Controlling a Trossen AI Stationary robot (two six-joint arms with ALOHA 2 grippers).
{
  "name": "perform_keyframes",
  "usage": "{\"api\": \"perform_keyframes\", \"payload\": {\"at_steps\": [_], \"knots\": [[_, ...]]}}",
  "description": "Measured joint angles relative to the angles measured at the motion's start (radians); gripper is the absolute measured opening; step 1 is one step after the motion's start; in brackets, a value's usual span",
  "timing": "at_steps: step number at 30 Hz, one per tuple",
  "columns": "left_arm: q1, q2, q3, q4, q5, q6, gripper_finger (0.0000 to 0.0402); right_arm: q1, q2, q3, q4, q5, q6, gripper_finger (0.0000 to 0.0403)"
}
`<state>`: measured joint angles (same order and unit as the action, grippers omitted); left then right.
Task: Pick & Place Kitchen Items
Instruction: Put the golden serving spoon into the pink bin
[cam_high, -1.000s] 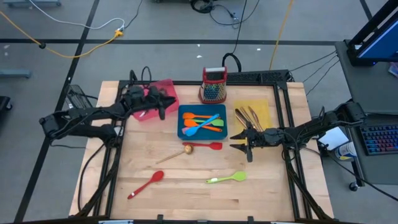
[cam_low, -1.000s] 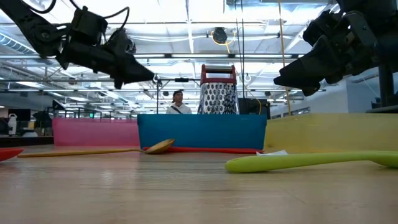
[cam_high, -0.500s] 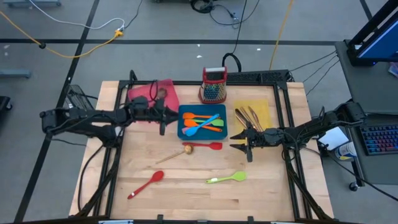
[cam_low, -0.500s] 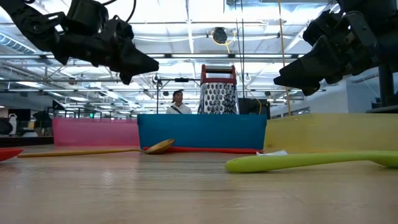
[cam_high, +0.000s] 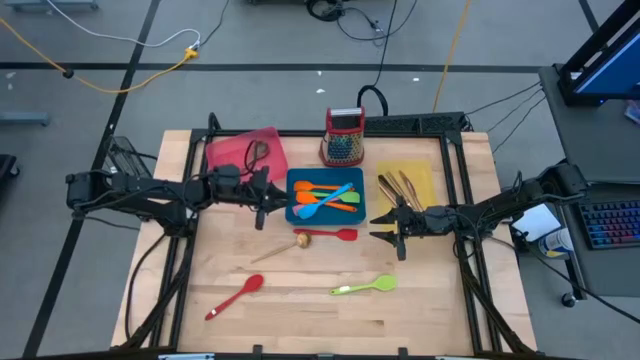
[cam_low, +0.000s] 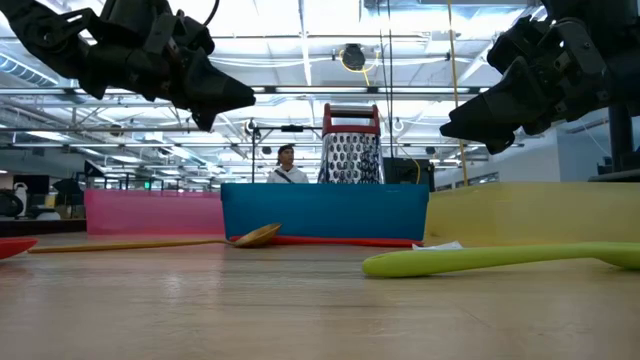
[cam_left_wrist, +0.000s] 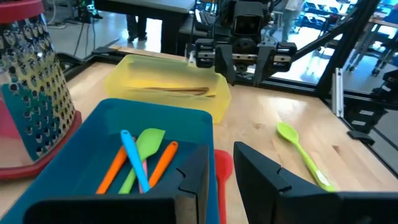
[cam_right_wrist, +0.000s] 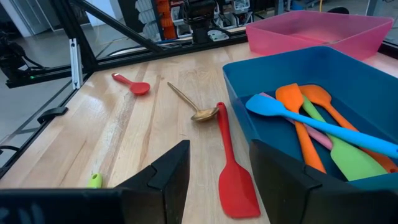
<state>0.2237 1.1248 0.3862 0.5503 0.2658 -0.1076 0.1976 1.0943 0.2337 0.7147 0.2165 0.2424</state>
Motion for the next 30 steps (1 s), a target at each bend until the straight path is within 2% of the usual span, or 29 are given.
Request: {"api": "perform_keyframes", "payload": {"at_steps": [11,30], "knots": [[-0.040,0.000,0.000,0.000,-0.031,-0.001,0.0081,0.000,0.000,0.000,0.000,0.000,0.000,0.0160],[-0.205,0.001,0.000,-0.001,-0.032,-0.009,0.0081,0.001,0.000,0.000,-0.001,-0.010,0.007,0.0160]]}}
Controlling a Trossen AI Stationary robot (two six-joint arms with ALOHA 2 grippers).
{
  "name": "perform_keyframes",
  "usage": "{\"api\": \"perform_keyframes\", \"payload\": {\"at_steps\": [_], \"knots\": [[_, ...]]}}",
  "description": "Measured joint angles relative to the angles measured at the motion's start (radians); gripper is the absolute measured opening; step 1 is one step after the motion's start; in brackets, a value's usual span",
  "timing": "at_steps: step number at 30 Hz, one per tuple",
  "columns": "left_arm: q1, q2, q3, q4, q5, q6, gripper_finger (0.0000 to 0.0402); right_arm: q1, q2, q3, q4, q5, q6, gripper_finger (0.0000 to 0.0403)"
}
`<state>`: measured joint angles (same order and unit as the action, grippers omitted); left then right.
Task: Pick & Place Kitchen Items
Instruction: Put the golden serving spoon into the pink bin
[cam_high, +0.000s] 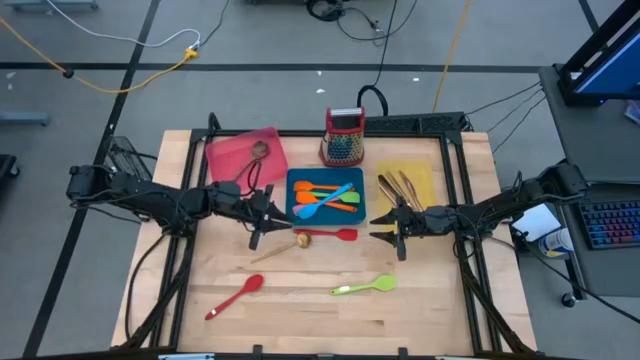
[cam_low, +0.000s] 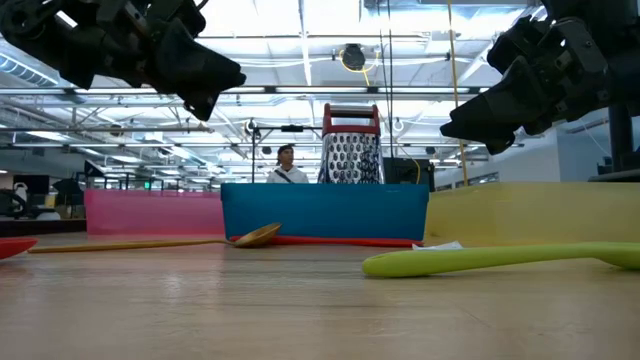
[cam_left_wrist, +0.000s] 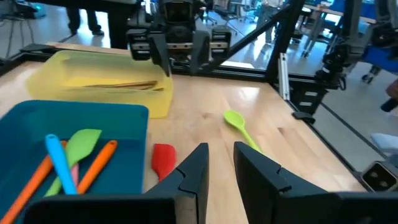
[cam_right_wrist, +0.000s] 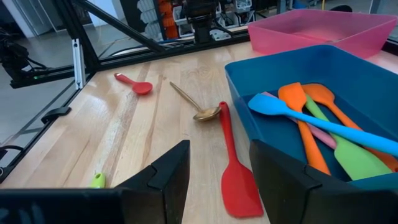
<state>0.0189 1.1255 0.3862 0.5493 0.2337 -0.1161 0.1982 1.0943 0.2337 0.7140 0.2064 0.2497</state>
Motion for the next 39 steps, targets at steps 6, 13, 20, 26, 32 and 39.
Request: {"api": "perform_keyframes", "payload": {"at_steps": [6,13,20,26,32,39], "knots": [[-0.049,0.000,0.000,-0.050,-0.034,-0.077,0.0081,0.000,0.000,0.000,0.000,-0.001,0.000,0.0160],[-0.144,0.000,0.001,-0.105,-0.248,-0.191,0.0081,0.000,0.000,0.000,-0.001,-0.002,-0.007,0.0160],[-0.267,0.000,0.001,-0.105,-0.415,-0.222,0.0081,0.000,0.000,0.000,-0.001,0.000,-0.008,0.0160],[-0.379,0.000,0.001,-0.181,-0.599,-0.290,0.0081,0.000,0.000,0.000,-0.001,0.001,-0.008,0.0160],[-0.481,0.000,0.001,-0.329,-0.733,-0.379,0.0081,0.000,0.000,0.000,0.000,0.002,-0.036,0.0160],[-0.549,0.043,0.001,-0.347,-0.852,-0.394,0.0081,0.000,0.000,0.000,0.000,0.002,-0.061,0.0160]]}}
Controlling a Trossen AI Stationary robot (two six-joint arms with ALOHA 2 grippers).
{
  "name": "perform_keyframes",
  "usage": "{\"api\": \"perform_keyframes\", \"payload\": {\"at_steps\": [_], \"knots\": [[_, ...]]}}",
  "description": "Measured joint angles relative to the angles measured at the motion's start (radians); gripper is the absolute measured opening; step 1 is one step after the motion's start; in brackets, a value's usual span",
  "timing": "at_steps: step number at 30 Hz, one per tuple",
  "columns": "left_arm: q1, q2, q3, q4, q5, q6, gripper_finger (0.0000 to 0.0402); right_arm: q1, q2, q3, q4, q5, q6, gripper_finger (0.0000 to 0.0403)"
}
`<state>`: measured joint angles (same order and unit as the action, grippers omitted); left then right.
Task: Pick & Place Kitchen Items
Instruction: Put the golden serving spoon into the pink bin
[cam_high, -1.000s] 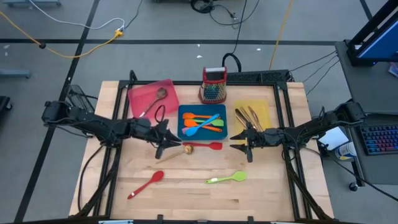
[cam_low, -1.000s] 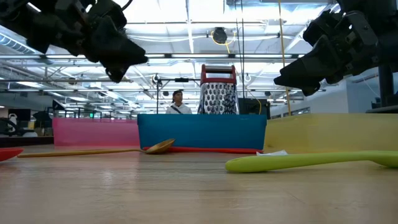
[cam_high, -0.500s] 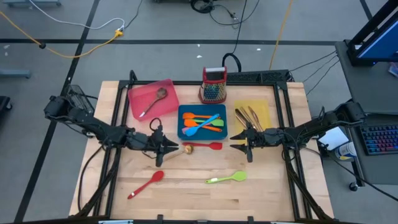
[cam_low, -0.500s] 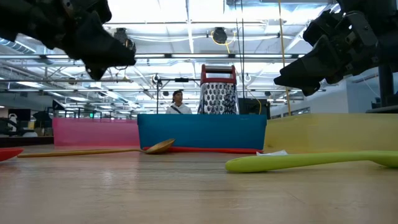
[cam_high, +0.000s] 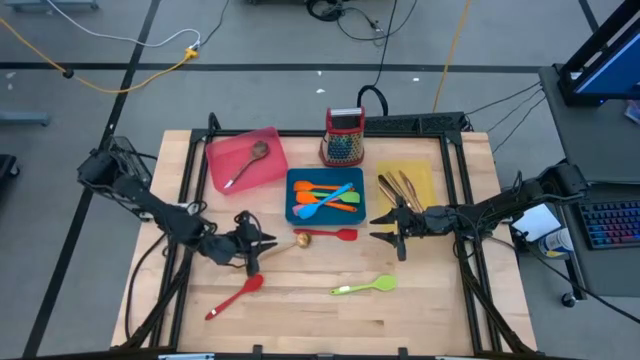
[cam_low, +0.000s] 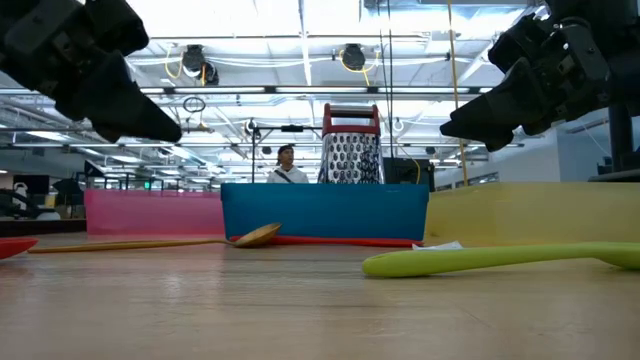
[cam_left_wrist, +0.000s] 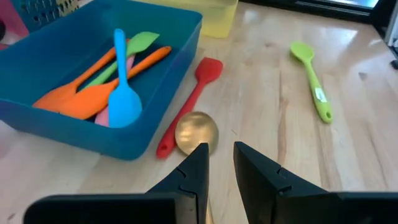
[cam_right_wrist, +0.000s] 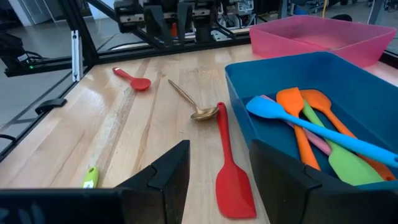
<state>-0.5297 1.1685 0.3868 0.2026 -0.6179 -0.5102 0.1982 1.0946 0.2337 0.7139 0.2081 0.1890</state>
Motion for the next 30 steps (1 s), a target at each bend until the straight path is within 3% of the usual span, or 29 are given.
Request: {"api": "perform_keyframes", "payload": {"at_steps": [14,30], "knots": [[-0.009,0.376,0.000,0.280,-0.061,-0.063,0.0081,0.000,0.000,0.000,-0.001,0.000,0.000,0.0160],[-0.008,0.525,0.000,0.298,-0.060,-0.154,0.0081,0.000,0.000,0.000,0.000,0.000,0.000,0.0160]]}}
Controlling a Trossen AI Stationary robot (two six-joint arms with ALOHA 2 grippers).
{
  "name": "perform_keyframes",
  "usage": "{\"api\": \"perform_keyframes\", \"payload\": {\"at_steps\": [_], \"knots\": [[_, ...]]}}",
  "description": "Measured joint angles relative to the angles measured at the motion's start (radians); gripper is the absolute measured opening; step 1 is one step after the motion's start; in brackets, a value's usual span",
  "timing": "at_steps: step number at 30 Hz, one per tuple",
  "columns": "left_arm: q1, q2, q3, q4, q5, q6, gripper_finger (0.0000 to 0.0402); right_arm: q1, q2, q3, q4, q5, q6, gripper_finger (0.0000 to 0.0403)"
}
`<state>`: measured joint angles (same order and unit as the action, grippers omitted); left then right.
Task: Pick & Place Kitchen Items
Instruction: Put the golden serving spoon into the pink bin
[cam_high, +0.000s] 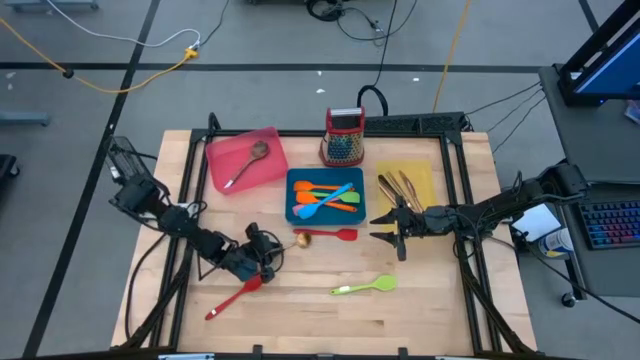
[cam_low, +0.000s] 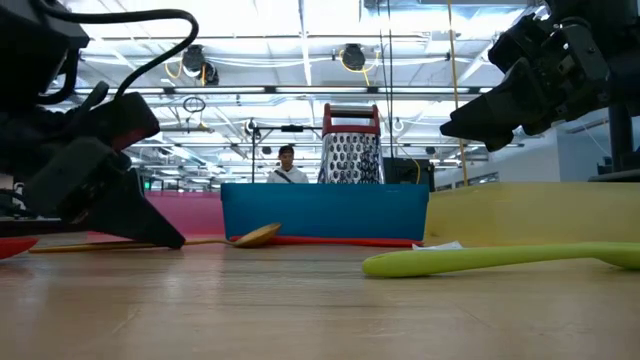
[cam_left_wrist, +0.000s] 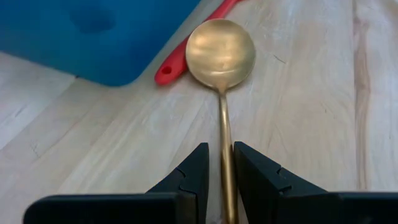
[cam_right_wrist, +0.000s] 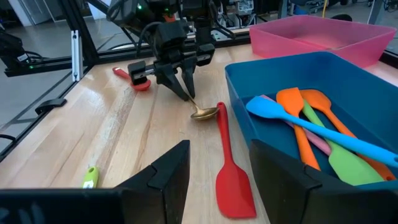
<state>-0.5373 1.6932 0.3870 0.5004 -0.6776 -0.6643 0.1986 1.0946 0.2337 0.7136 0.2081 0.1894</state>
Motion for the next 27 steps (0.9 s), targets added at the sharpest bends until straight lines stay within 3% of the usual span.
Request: {"api": "perform_keyframes", "payload": {"at_steps": [8,14,27], "knots": [[0.000,0.008,0.000,-0.005,0.006,-0.001,0.0078,0.000,0.000,0.000,0.000,0.000,0.000,0.0160],[0.000,0.008,0.001,-0.005,0.021,0.020,0.0017,0.000,0.000,0.000,0.000,0.000,0.000,0.0160],[0.004,-0.013,0.024,0.048,0.004,0.136,0.0016,0.000,0.000,0.000,0.000,0.000,0.000,0.0160]]}}
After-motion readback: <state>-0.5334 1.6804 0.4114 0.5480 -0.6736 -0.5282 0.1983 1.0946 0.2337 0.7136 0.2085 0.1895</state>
